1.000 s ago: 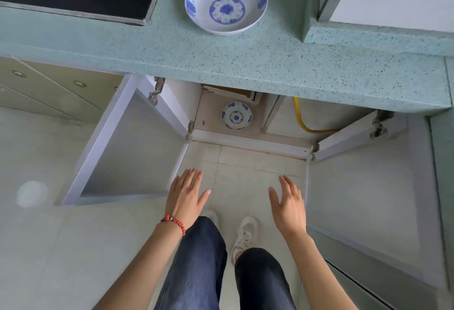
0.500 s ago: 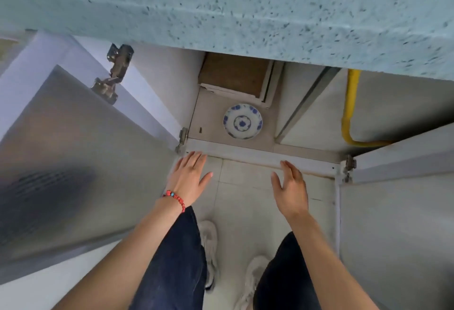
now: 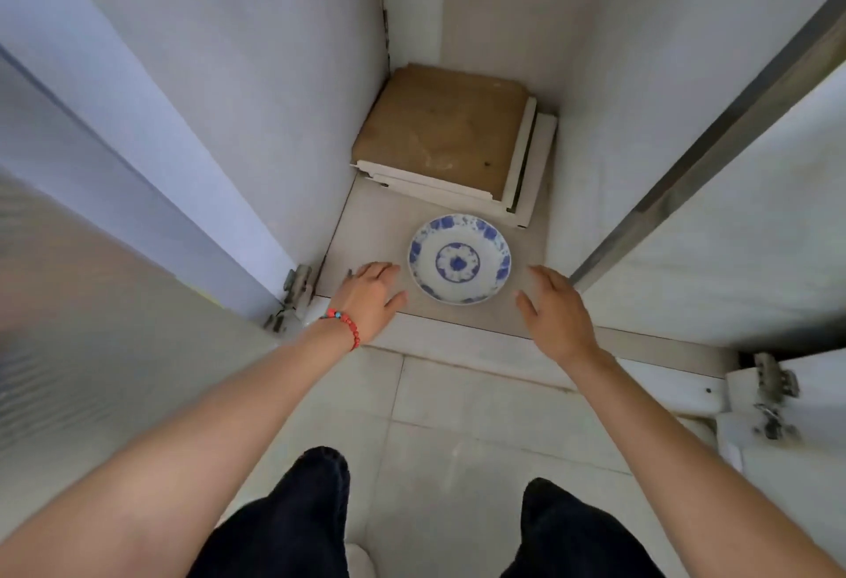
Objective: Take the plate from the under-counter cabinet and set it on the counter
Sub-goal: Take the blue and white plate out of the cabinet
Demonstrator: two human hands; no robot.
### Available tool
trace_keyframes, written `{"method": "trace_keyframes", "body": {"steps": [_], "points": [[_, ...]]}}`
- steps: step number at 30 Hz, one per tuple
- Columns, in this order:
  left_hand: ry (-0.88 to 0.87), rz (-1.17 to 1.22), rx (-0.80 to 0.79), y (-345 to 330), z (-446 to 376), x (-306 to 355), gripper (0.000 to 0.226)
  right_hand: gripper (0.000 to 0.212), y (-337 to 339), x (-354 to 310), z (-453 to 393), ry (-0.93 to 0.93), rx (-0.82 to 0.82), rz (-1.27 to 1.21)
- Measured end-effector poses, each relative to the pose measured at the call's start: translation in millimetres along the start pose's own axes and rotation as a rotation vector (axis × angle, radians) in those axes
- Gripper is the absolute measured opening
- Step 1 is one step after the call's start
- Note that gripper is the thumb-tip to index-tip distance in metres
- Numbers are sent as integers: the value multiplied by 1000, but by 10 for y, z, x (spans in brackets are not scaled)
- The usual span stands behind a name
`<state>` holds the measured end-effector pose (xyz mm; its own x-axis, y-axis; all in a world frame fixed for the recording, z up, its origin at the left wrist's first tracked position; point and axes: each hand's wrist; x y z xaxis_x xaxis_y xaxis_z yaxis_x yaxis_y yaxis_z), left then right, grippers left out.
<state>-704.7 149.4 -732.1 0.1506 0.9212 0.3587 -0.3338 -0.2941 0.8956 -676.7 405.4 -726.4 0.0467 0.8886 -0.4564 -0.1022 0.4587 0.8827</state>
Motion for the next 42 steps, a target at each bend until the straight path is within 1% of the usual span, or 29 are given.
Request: {"method": "trace_keyframes", "body": {"steps": [3,5,8,11,15,19,21,24,27,29,32,36,39,42], "points": [[40,126,106,-244,-301,-141,47,40,-257,133,-207,6,32,-16],[64,184,146,-406,-454,-201,45,40,-440,185,-332,-6,30,-51],[50,239,195,-602,-632,-249,36,41,-672,242,-542,-72,14,-93],[10,241,187,-725,-810,-281,29,39,-828,292,-740,-144,26,-149],[21,282,199,-759,-1056,-276,28,29,-966,381,-936,-208,92,-193],[74,371,273,-793,-1200,-241,21,22,-1062,469,-1067,-222,143,-267],[109,397,302,-821,-1234,-210,20,21,-1073,479,-1101,-227,179,-301],[194,499,354,-843,-1252,-173,19,21,-1063,475,-1115,-227,201,-323],[228,556,368,-849,-1206,-195,18,20,-1039,468,-1058,-193,217,-352],[223,590,391,-848,-1118,-211,16,19,-1024,459,-978,-176,259,-361],[203,665,445,-841,-939,-197,12,17,-1004,424,-835,-155,309,-456],[191,780,501,-773,-639,-123,14,15,-940,317,-605,-167,366,-527],[246,817,547,-663,-347,-53,19,15,-840,183,-366,-150,378,-556],[319,793,545,-530,-28,19,21,14,-673,13,-104,-124,373,-566]]}}
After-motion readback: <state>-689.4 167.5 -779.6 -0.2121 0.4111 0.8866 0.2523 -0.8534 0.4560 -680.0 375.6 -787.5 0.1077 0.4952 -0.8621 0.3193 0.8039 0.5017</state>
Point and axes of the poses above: each hand's wrist, its own z-axis away from the middle knuckle, its own y-axis out of the back of the hand, x = y × z
